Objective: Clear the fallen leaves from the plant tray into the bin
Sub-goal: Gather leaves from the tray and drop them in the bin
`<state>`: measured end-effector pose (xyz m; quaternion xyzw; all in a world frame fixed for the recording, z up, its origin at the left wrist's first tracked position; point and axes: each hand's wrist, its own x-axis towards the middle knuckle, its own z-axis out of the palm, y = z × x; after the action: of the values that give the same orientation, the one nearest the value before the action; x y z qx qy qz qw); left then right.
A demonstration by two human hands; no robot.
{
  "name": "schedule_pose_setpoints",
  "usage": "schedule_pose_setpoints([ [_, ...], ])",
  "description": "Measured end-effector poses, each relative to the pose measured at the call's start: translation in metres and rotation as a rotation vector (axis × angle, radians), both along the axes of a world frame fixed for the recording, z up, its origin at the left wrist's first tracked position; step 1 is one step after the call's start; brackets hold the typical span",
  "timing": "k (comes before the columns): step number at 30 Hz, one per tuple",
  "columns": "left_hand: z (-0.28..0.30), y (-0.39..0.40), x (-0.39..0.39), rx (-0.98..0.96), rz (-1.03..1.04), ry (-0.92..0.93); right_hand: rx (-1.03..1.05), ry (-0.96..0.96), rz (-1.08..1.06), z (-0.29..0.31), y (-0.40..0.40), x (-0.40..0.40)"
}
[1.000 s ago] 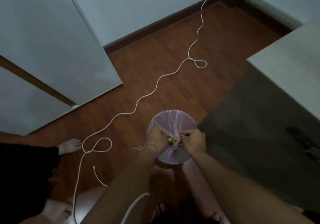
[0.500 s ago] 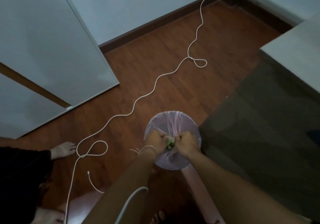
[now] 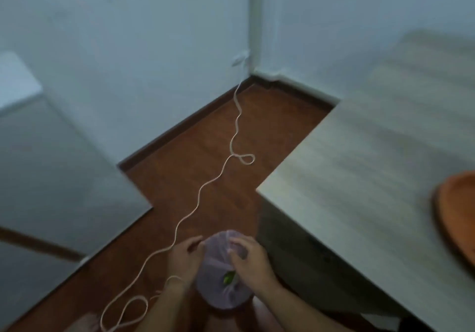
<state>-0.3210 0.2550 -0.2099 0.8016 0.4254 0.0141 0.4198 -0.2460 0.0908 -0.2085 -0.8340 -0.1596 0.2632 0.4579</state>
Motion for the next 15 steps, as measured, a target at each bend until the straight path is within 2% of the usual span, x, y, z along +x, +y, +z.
schedule_pose_setpoints([
  [4,0.101,-0.008,0.037,0.043,-0.032,-0.069,0.117,-0.121,0.027,0.127,-0.019,0.020],
  [7,0.152,-0.019,0.077,0.077,-0.092,-0.141,0.182,-0.186,-0.056,0.196,-0.038,0.048],
  [10,0.200,-0.050,0.125,0.109,-0.191,-0.230,0.190,-0.255,-0.134,0.241,-0.074,0.082],
  [12,0.257,-0.101,0.142,0.149,-0.303,-0.258,0.138,-0.312,-0.169,0.263,-0.106,0.101],
  [15,0.300,-0.161,0.167,0.227,-0.471,-0.292,0.057,-0.389,-0.224,0.286,-0.164,0.123],
])
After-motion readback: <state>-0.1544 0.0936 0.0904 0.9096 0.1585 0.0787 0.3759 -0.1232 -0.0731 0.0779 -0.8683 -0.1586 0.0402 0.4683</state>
